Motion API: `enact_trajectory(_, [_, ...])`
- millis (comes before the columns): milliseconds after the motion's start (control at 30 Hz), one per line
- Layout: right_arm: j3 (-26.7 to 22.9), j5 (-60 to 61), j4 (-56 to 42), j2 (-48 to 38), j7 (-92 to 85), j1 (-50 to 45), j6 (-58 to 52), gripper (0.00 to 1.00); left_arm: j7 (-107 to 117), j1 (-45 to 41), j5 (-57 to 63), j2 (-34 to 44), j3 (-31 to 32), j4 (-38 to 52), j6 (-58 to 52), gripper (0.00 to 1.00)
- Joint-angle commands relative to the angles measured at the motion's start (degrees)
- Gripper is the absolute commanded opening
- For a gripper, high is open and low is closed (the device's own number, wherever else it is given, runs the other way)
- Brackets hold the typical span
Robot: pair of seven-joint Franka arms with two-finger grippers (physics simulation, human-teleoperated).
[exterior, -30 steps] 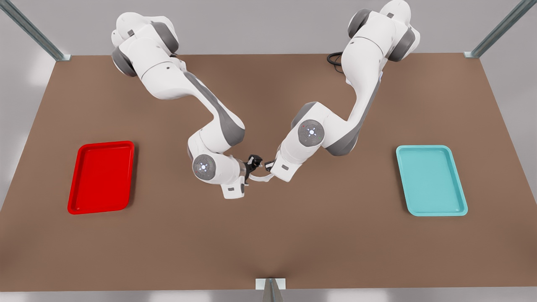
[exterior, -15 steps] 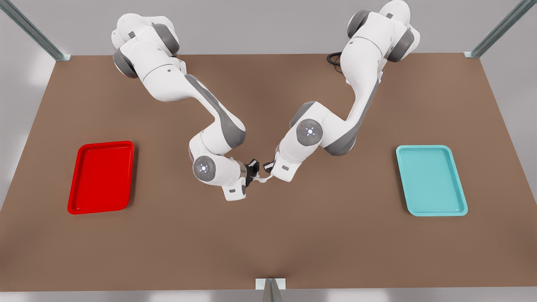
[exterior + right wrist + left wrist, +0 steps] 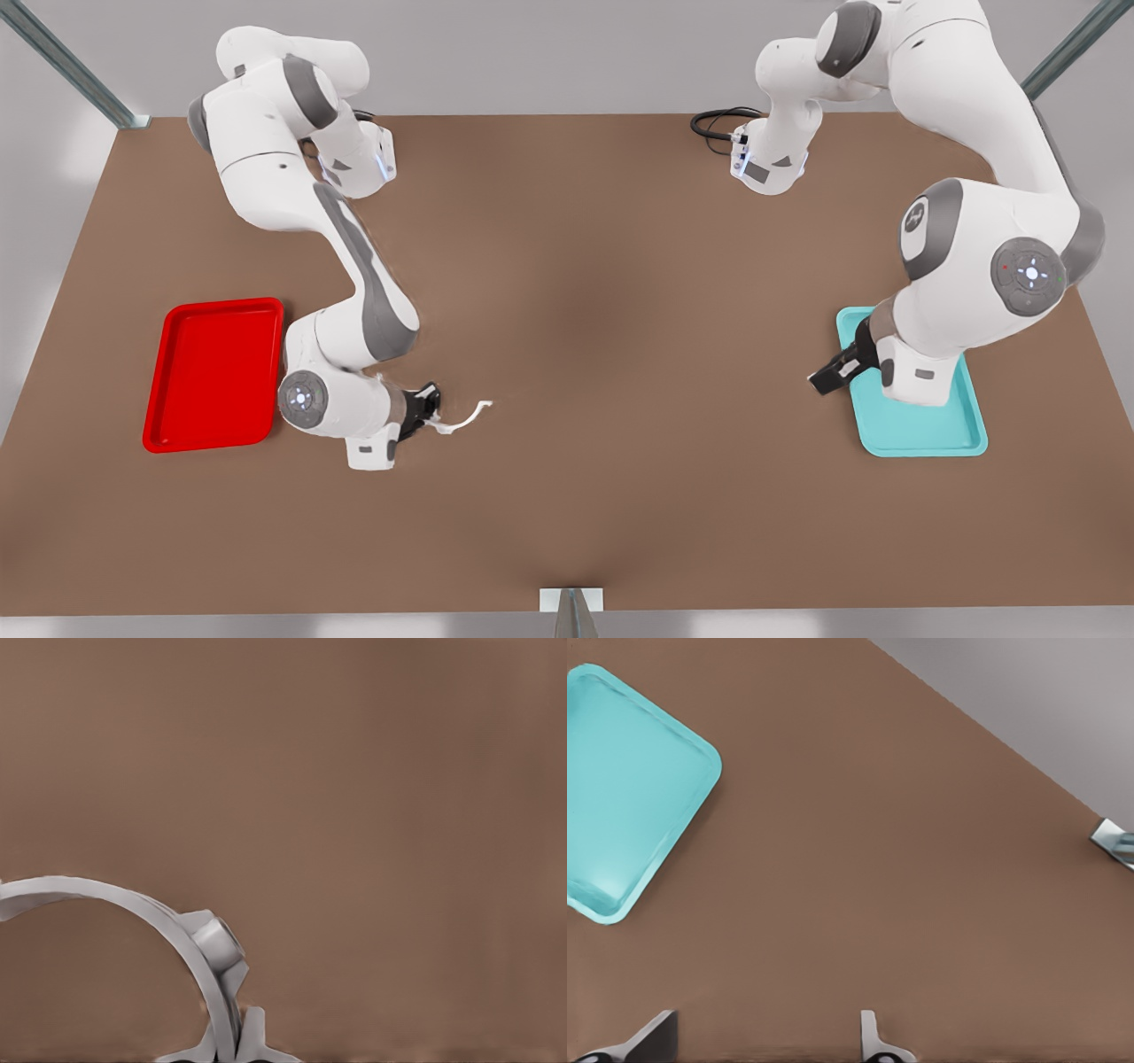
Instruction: Take the drainage pipe clamp from the left arm, pass it to the right arm, and place it in the plate on the right side
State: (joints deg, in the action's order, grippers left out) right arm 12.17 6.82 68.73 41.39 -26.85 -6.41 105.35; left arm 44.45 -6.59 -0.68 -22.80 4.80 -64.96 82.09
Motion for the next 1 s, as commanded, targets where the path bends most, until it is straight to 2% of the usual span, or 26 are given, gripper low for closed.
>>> enact_trajectory(0, [0.0,-6.4,0.3,-1.0,-12.2,4.6,-7.4,0.21,-40.6,0.0,7.1,7.1,0.1,-10.1,-5.6,1.0])
enact_trajectory(33, [0.0,-12.3,0.6,-1.8,-13.8,7.5,-8.9,0.21,-38.8,0.3,9.0,7.6,0.1,-11.4,-2.3,1.0])
enact_trajectory(100, [-0.1,-19.8,0.9,-1.6,-15.4,13.3,-8.8,0.21,-38.6,0.4,9.2,5.9,0.1,-11.1,-3.3,1.0])
enact_trajectory(300, [-2.1,-23.5,1.0,2.0,-18.4,24.5,0.9,0.21,-38.5,2.5,5.3,5.7,0.7,-11.2,-5.6,1.0])
enact_trajectory(367, [-2.1,-24.4,9.0,-0.4,-19.5,27.2,7.9,0.21,-38.6,2.7,5.4,6.4,0.8,-11.1,-7.5,1.0])
enact_trajectory(433, [-2.1,-24.8,22.3,-6.3,-20.0,29.5,20.0,0.21,-38.6,2.8,5.2,6.8,0.8,-11.1,-8.6,1.0])
enact_trajectory(567, [-2.1,-26.6,35.0,-11.5,-20.4,32.4,32.1,0.21,-38.6,2.8,4.8,7.8,0.8,-11.0,-9.5,1.0])
enact_trajectory(700, [-2.1,-26.6,37.4,-10.9,-21.5,34.9,35.9,0.21,-38.4,2.5,5.2,9.3,2.0,-10.1,-13.0,1.0])
enact_trajectory(733, [-2.1,-26.6,37.8,-10.9,-21.5,35.1,35.9,0.96,-38.5,2.8,4.9,9.3,1.6,-10.1,-13.0,1.0])
enact_trajectory(767, [-2.0,-26.6,37.8,-10.9,-21.7,35.3,35.6,1.0,-38.6,2.9,4.3,10.6,1.5,-10.1,-13.2,1.0])
enact_trajectory(900, [-1.2,-26.6,36.5,-11.7,-21.8,35.2,33.2,1.0,-38.5,2.5,3.2,10.9,2.3,-9.8,-14.5,1.0])
enact_trajectory(933, [1.3,-26.1,32.4,-13.0,-21.7,35.1,26.3,1.0,-37.6,2.3,4.6,11.8,2.3,-9.3,-14.3,1.0])
enact_trajectory(967, [4.6,-23.4,23.2,-12.2,-21.3,34.5,11.7,1.0,-37.5,2.6,5.1,11.8,2.1,-9.4,-14.3,1.0])
